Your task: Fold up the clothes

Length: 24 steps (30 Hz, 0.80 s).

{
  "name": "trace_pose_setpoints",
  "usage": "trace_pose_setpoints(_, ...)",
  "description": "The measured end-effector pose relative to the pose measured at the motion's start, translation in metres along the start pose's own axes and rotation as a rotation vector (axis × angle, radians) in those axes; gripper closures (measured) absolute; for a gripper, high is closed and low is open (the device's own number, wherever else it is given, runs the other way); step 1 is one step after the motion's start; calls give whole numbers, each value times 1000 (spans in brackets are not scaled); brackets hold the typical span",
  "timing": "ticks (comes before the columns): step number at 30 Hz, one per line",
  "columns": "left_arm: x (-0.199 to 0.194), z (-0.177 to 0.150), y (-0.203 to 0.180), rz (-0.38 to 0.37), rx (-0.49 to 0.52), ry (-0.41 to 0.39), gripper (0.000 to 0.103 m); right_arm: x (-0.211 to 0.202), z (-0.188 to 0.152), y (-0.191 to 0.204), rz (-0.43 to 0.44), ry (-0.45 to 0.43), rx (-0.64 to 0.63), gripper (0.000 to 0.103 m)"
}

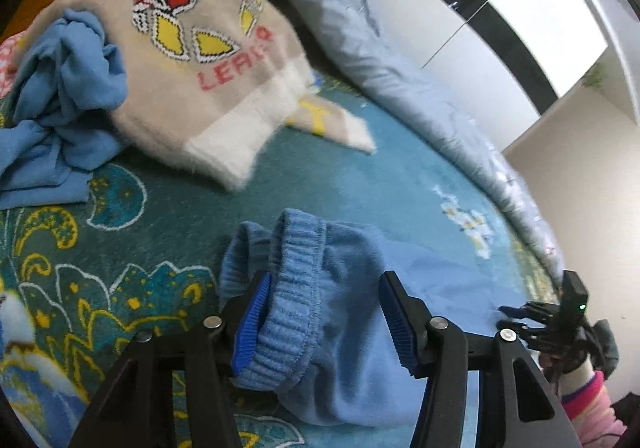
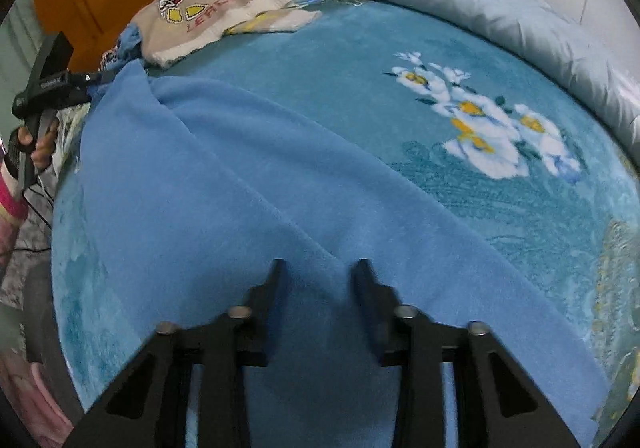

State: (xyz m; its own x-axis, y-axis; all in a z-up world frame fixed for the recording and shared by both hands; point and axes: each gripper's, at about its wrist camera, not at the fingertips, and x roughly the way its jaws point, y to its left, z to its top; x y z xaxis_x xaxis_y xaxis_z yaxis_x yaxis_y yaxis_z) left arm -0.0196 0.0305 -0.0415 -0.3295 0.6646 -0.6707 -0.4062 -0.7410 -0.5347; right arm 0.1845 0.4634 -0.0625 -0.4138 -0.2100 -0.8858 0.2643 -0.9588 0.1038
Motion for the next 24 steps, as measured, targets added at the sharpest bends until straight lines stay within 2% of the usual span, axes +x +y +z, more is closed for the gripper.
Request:
trace_pose_setpoints(1,0,-1,-2,-6,9,-1,45,-2,-1,2,-12,-5,-7,95)
trace_pose_setpoints(2,0,-1,-4,-11,19,-2,51,-5,-1,6,-20,-15,-12,96)
trace_pose_setpoints(3,-1,-2,-8,1,39,-11,64,-8,-1,9,-28,-26,-18,98)
trace_pose_setpoints(4,-2,-3,-12,12,56,-20,72,-12,-1,12,-35,-40,-25,99)
trace_pose_setpoints(5,-4,-3,-15,22,70,-32,89,-17,-1,15,-41,-55,-34,99)
trace_pose_setpoints(12,-21,0,-40,18,132,-147,91,-51,11,20,-111,-159,-62,101)
trace_pose_setpoints(15,-33,12,-44,13,112,-222,91,-56,28,14,-151,-185,-62,101)
trace_pose_setpoints(17,-35,22,-44,37,105,-246,91,-50,41,8,-185,-183,-55,101)
trace_pose_setpoints(19,-27,34,-41,78,97,-235,91,-36,54,-1,-210,-166,-38,101)
trace_pose_setpoints(24,5,51,-23,176,47,-165,91,16,71,-23,-213,-52,27,101)
